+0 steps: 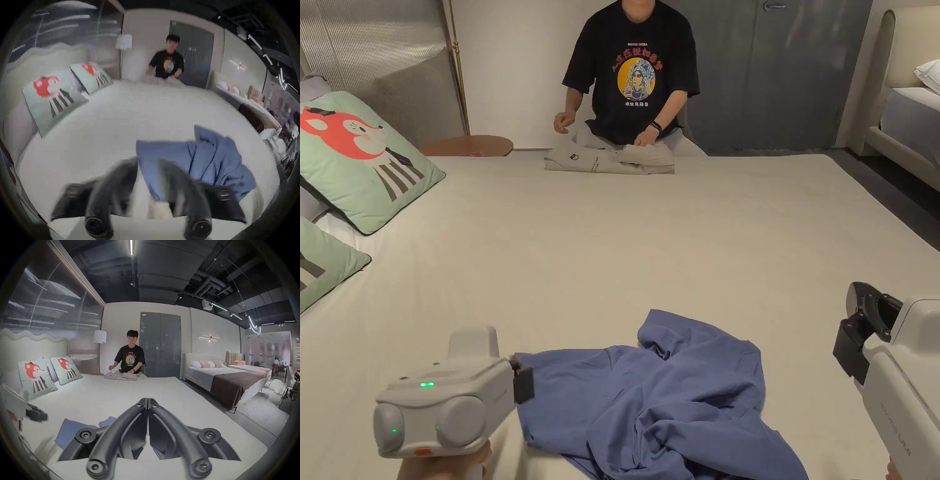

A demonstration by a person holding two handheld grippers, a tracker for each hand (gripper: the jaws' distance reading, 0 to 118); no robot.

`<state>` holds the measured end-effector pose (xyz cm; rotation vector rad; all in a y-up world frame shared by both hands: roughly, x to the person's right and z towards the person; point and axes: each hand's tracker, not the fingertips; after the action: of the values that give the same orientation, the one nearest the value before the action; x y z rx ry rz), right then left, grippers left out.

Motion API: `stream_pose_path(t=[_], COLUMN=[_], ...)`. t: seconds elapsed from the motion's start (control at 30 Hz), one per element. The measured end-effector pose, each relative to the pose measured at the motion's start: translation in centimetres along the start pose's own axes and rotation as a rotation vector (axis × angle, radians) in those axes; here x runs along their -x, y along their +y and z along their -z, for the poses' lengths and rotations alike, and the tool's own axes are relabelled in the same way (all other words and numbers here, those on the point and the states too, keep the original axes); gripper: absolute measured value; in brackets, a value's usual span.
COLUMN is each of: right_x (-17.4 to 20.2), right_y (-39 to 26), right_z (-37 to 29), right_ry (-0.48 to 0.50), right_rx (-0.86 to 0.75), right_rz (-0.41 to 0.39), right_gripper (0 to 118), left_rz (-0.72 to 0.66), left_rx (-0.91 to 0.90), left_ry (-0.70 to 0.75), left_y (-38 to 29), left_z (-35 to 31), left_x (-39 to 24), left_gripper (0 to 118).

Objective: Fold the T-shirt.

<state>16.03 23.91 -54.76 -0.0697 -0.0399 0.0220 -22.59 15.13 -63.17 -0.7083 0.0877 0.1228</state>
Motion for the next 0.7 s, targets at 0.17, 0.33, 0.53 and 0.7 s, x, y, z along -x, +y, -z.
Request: stream_pose_path(t=[0.17,0.33,0.53,0.7], right_x=[0.0,0.1,-0.2,-0.6], right_y=[-1.6,-2.9,-4.5,-8.2], right_z=[0.9,1.5,2.2,4.1], right_ry=[-0.003,-0.001,0.002,0.052], right_rx=[0.052,0.103,0.170,0.422], right_rz=[0.000,-0.007,-0.009,-0.004], right_gripper=[0,0,5,108], left_rz=[0.001,0.024,0.069,0.046], left_rx=[0.147,0.224,0.175,0.127], left_ry=[-0.017,-0.023,-0.021,-0.038], left_y=[-2.9,-4.5,-4.3,-3.6], left_z=[4.6,6.6,5.0,3.3], left_x=[-0.7,-2.1,-3.5,-3.1], left_gripper=[108,88,15,9])
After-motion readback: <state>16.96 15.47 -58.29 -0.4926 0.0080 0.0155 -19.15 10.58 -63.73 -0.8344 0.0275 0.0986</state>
